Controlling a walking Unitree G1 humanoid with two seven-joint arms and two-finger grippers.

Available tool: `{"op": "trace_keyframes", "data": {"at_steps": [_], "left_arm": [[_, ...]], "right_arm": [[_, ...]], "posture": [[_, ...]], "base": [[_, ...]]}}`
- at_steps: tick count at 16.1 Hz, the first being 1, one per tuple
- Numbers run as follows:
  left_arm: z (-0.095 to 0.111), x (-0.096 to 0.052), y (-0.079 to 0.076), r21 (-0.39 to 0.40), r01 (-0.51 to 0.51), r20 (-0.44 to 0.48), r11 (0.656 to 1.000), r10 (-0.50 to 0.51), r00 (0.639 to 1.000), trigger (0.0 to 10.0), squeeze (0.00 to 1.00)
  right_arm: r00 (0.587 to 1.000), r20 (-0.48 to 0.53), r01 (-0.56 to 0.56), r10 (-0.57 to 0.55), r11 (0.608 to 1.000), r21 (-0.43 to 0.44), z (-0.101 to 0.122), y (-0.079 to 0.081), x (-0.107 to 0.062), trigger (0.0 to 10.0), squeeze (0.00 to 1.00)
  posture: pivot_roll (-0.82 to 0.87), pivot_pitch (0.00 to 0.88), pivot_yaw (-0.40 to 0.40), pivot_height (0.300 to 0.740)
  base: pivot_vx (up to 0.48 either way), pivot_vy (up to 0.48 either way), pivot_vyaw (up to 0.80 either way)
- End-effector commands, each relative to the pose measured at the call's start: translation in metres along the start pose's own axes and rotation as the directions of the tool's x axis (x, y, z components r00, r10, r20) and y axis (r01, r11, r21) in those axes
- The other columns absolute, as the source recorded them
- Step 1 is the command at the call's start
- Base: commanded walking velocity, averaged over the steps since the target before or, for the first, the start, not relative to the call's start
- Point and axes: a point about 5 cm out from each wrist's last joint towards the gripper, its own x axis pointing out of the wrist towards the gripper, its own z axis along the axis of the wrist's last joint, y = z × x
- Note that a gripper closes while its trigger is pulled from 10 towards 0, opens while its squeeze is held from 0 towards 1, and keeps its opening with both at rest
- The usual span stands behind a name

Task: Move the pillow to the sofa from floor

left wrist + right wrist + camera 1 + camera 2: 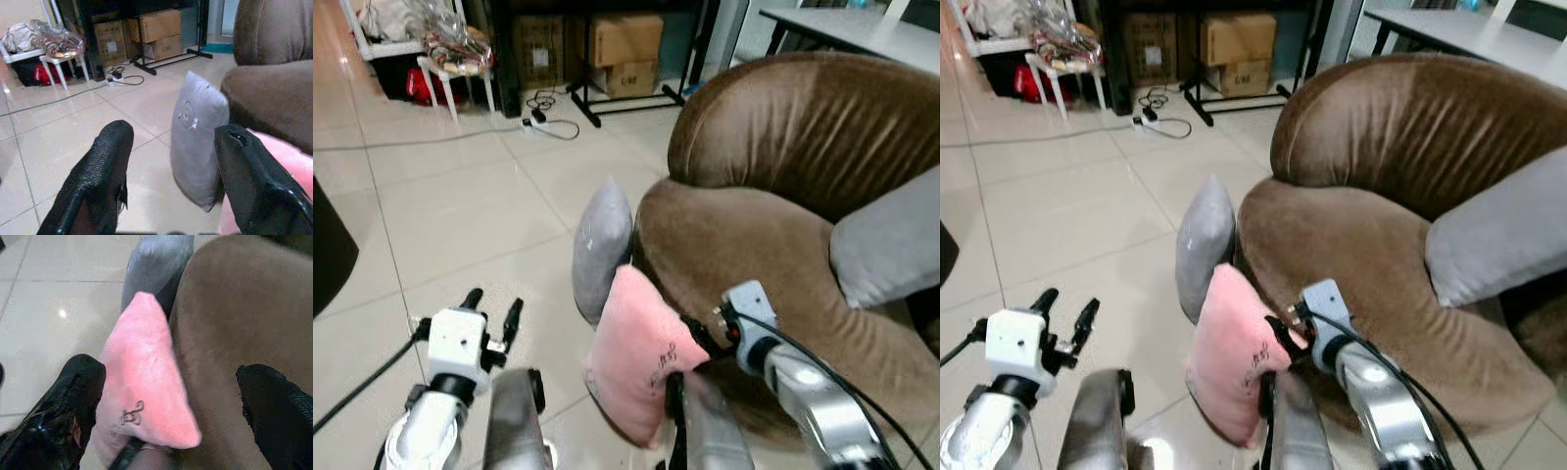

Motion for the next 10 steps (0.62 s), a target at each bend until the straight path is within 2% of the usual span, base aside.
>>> {"op": "trace_keyframes", "data": {"at_steps": [1,5,6,7,9,10], "left_arm": [[0.001,0.004,0.003,-0.002,-0.001,0.011,1.0,0.001,1.0,10.0,0.08],[0.004,0.014,0.006,0.005,0.027,0.025,1.0,-0.027,0.999,10.0,0.08],[0.006,0.017,0.004,0.013,0.071,0.027,0.997,-0.072,0.997,10.0,0.07],[0.01,0.019,-0.005,0.013,0.161,0.033,0.987,-0.161,0.986,10.0,0.07],[0.013,0.018,-0.013,0.001,0.264,0.036,0.965,-0.263,0.964,10.0,0.07],[0.013,0.017,-0.019,-0.008,0.339,0.032,0.941,-0.338,0.941,10.0,0.09]], "right_arm": [[1.0,-0.009,0.02,-0.02,0.999,0.04,-0.001,-0.008,0.001,10.0,0.0],[1.0,-0.022,-0.011,0.012,1.0,0.016,0.0,-0.002,0.016,10.0,0.0],[1.0,-0.015,-0.025,0.025,1.0,0.014,0.001,0.001,0.021,10.0,0.14],[0.997,0.036,-0.062,0.061,0.998,0.017,0.008,0.008,0.027,10.0,1.0],[0.998,0.048,-0.034,0.034,0.999,0.001,0.014,0.01,0.036,10.0,1.0],[0.999,0.046,-0.014,0.014,1.0,-0.009,0.016,0.011,0.042,10.0,1.0]], "posture": [[-0.03,0.0,-0.103,0.486],[-0.04,0.0,-0.088,0.461],[-0.04,0.0,-0.083,0.461],[-0.04,0.0,-0.08,0.461],[-0.03,0.014,-0.077,0.461],[-0.03,0.024,-0.074,0.461]], "base": [[0.0,0.0,0.0],[0.0,0.0,0.0],[0.0,0.0,0.0],[0.0,0.0,0.0],[0.0,0.0,0.0],[0.0,0.0,0.0]]}}
